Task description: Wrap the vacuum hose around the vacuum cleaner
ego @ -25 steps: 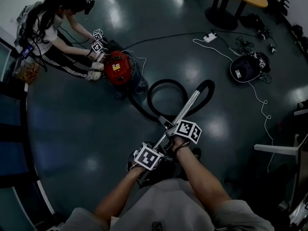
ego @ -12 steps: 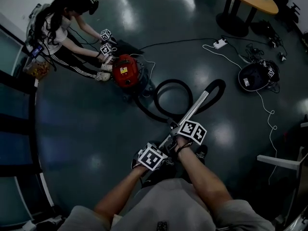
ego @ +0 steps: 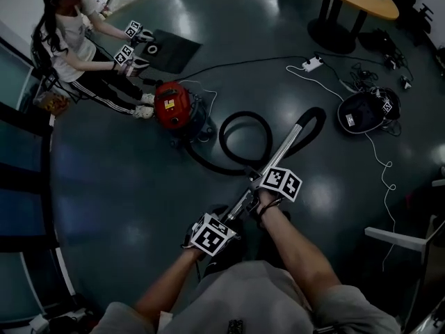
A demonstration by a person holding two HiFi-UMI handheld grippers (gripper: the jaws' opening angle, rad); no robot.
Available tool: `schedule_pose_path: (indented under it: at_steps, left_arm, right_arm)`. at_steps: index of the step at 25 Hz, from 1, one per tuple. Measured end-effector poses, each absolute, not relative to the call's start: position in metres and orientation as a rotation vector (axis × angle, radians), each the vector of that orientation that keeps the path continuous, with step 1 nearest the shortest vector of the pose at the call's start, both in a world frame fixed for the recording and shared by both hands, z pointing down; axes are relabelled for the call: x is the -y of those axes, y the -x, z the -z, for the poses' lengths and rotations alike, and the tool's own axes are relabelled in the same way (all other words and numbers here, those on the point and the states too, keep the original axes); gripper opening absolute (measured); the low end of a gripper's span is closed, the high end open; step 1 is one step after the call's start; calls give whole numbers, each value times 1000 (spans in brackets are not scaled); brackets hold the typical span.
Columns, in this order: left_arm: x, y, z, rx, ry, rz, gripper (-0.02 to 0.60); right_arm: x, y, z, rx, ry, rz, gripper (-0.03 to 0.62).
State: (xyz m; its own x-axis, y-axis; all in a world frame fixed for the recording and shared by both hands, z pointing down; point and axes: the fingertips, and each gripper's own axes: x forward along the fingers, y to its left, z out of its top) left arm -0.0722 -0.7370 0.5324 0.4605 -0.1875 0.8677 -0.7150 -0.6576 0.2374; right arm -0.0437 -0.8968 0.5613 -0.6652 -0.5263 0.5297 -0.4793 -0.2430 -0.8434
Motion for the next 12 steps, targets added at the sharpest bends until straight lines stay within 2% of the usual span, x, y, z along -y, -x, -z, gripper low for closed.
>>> schedule_pose_path:
  at_steps: [5, 12]
  left_arm:
    - [725, 35, -521, 661, -2153, -1109, 259]
    - [752, -7, -512, 766, -2163, -1094, 264]
  right_arm:
    - [905, 3, -572, -2077, 1284, 2099, 49]
    - [912, -42, -582, -2413, 1188, 2057, 49]
